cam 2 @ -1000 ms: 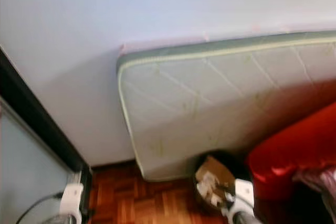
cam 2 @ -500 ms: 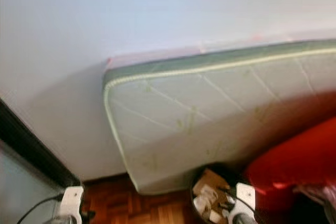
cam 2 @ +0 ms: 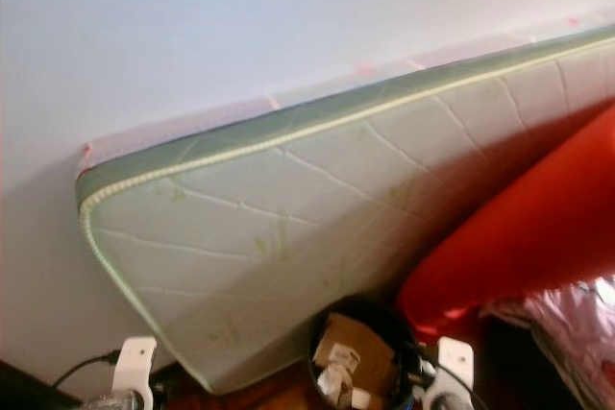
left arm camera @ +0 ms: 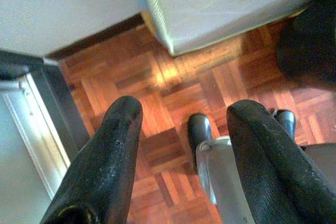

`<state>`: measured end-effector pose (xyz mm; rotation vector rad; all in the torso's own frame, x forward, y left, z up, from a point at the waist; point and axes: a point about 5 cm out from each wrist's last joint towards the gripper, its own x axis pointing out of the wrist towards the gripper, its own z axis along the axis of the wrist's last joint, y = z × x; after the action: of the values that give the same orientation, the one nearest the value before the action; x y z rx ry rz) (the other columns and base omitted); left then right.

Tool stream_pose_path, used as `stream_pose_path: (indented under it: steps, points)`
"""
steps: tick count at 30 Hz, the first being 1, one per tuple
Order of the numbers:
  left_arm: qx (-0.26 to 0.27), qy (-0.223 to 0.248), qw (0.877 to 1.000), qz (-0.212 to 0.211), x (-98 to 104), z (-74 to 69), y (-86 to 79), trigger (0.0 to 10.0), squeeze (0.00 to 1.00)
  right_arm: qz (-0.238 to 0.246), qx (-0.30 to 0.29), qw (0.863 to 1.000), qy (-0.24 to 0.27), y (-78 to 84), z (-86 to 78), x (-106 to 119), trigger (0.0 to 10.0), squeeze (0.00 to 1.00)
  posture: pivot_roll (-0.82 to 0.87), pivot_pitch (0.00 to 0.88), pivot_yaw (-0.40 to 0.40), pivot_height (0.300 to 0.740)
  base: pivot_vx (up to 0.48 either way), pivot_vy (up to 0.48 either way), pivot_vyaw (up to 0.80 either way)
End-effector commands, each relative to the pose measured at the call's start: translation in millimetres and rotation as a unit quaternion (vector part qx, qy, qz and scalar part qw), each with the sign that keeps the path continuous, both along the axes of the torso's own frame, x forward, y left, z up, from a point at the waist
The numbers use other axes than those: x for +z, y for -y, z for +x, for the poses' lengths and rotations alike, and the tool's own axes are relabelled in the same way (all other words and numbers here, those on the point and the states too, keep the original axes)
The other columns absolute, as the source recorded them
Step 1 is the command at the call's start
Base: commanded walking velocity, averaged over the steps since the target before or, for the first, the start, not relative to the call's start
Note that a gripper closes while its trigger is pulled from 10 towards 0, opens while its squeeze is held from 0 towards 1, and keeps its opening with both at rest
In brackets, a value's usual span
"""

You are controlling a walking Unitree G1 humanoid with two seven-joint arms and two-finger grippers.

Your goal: Clean up the room

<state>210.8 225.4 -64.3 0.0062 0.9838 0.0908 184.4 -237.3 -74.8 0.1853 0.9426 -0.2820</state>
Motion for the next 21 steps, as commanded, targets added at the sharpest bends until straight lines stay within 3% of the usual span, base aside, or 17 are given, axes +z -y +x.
stream_pose_path:
  steps: [1, 12, 14, 17, 21]
  points:
    - [-0.002, -0.002, 1.000, 0.001, -0.9, -1.3, 0.5, 10.0, 0.00, 0.002, -0.003, 1.000, 0.003, -0.4, 2.6, 1.1, 10.0, 0.00, -0.06, 0.000, -0.006, 0.740, 0.000, 0.000, -0.61]
    - [0.000, 0.006, 1.000, 0.003, 0.5, 0.7, -0.2, 10.0, 0.00, -0.005, 0.003, 1.000, 0.015, 0.0, 5.6, 3.1, 10.0, 0.00, -0.06, 0.000, -0.006, 0.740, 0.000, 0.000, -0.06]
    - [0.014, 0.020, 1.000, 0.000, 1.4, 1.9, -0.5, 10.0, 0.00, -0.013, 0.010, 1.000, 0.021, 0.6, 7.1, 4.3, 10.0, 0.00, -0.06, 0.000, -0.006, 0.740, 0.000, 0.000, 0.00]
    - [0.091, 0.092, 0.991, -0.021, 6.5, 6.7, -2.3, 10.0, 0.00, -0.009, 0.007, 0.998, 0.067, 0.4, 12.7, 9.0, 10.0, 0.00, -0.06, 0.000, -0.004, 0.740, 0.000, 0.000, 0.00]
    - [0.095, 0.120, 0.988, -0.020, 10.1, 10.0, -3.2, 10.0, 0.00, -0.003, 0.016, 0.996, 0.093, -0.5, 16.5, 12.2, 10.0, 0.00, -0.05, 0.000, -0.003, 0.740, 0.000, 0.000, 0.00]
